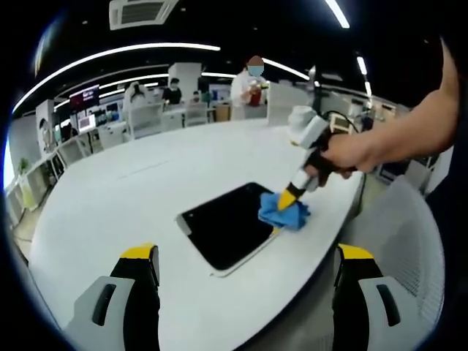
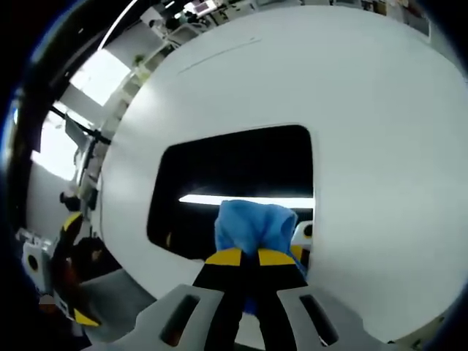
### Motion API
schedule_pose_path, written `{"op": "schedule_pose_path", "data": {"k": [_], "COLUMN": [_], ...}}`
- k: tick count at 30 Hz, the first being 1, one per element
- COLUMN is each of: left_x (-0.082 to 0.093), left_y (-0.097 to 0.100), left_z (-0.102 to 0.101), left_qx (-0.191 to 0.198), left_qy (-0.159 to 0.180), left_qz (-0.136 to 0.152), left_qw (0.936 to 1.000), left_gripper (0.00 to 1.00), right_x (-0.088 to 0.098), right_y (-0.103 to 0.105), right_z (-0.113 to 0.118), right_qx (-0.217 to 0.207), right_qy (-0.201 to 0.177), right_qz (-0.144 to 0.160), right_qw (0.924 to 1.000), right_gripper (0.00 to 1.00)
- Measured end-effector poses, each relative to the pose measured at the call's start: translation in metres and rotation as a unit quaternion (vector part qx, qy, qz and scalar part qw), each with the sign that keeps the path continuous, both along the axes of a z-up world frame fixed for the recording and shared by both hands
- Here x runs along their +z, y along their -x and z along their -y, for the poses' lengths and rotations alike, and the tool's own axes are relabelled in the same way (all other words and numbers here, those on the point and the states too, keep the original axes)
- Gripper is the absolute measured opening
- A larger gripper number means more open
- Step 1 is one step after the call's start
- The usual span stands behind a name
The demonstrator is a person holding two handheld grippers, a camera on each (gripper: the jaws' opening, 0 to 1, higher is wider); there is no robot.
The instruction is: Wipe the mirror surface with the cleaning cloth until all visible marks leave the cleaned area.
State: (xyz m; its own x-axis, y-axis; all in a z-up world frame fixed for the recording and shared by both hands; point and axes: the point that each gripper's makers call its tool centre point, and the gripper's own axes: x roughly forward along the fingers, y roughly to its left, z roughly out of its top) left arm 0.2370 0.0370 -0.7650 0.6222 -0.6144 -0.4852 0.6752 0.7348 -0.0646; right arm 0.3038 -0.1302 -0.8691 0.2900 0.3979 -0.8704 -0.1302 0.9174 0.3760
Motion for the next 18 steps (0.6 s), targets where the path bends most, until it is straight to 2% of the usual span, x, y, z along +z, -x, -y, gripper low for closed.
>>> {"op": "schedule_pose_path", "data": {"k": [5, 11, 15, 18], "left_x": [-0.005, -0.005, -0.006, -0.005], "left_y": [0.001, 0.006, 0.005, 0.007], "left_z": [-0.002, 0.000, -0.001, 0.001], "left_qx": [-0.001, -0.019, -0.016, -0.019], "left_qy": [-0.002, -0.027, -0.018, -0.018], "left_qz": [-0.020, -0.005, -0.019, -0.017], "left_qw": [0.9998, 0.9995, 0.9995, 0.9995], "left_gripper": [1.00, 1.00, 1.00, 1.00], "right_x": [0.001, 0.001, 0.003, 0.002], "right_y": [0.001, 0.001, 0.002, 0.002], "right_z": [-0.008, -0.019, -0.030, -0.039], "right_qx": [0.007, 0.010, 0.012, 0.016], "right_qy": [0.001, -0.003, -0.009, -0.011], "right_qz": [0.000, -0.002, -0.005, -0.004], "right_qw": [1.0000, 0.9999, 0.9999, 0.9998], "right_gripper": [0.00, 0.00, 0.00, 0.00]}}
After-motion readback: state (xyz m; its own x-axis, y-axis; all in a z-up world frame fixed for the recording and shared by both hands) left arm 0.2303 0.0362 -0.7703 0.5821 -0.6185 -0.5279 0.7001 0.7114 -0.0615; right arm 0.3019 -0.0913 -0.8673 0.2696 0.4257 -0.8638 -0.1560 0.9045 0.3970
